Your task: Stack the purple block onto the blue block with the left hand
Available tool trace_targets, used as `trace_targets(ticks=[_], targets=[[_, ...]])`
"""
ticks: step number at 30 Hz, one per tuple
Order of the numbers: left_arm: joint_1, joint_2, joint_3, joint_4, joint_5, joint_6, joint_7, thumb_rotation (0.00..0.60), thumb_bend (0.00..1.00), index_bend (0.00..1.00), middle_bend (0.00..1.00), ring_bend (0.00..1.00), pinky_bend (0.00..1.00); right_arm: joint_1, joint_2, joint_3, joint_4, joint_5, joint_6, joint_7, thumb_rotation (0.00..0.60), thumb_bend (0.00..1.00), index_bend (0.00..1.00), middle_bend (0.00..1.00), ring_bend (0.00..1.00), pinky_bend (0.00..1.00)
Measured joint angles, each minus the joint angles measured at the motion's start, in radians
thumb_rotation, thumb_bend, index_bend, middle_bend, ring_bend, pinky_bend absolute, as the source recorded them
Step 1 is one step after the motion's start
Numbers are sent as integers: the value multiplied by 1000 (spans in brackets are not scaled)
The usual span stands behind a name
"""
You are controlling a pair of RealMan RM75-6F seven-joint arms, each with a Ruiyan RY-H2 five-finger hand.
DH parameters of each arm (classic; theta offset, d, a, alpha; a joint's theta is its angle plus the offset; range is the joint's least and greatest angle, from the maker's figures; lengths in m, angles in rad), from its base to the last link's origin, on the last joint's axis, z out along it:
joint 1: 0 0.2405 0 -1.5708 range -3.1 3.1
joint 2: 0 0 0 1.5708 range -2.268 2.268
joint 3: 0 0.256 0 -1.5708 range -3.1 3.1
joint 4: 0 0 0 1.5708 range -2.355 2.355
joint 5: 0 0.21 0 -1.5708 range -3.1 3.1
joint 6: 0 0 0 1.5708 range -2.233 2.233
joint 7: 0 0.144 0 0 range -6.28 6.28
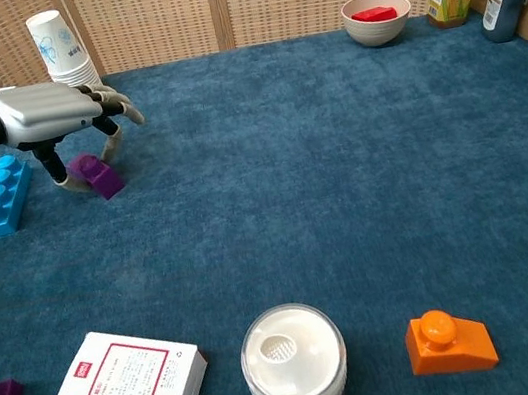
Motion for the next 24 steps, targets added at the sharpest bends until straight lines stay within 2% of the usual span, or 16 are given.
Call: trace_targets(ticks=[4, 11, 24], targets=[[-3, 2, -1, -7, -9, -2, 2, 600, 325, 619, 176, 71, 0, -3, -2, 1, 5, 0, 2, 6, 600, 285, 378, 141, 0, 0], [-12, 22, -1, -26, -17, 11, 1, 600, 330, 623, 185, 76, 0, -6, -4, 3, 11, -2, 4, 12, 600, 285, 378, 141, 0, 0], [4, 166, 15, -110, -4, 155, 5, 600, 315, 603, 193, 91, 0, 17, -33, 5, 37, 3, -37, 16, 600, 281, 377, 141, 0, 0]])
